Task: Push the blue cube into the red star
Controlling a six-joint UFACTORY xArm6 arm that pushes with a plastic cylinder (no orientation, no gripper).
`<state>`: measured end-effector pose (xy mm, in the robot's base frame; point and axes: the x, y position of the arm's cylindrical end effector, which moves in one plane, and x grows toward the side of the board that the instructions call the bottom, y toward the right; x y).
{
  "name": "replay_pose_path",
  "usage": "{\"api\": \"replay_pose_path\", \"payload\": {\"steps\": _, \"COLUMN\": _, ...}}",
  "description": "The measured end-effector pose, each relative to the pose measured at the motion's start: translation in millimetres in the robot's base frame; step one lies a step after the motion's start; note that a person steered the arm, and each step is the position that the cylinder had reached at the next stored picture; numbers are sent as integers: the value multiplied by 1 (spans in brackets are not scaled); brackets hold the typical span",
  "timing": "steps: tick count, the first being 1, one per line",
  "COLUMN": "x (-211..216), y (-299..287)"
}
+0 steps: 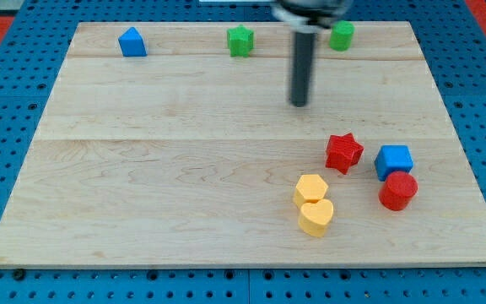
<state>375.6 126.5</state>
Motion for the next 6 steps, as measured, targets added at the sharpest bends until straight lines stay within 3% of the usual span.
{"api": "replay_pose_path", "payload": {"steps": 1, "x": 30, "y": 126}}
{"api": "replay_pose_path", "payload": {"steps": 2, "x": 90, "y": 169}}
{"api": "replay_pose_path", "payload": {"steps": 3, "x": 123, "y": 137}}
{"api": "replay_pose_path", "payload": {"steps": 6, "x": 100, "y": 9}}
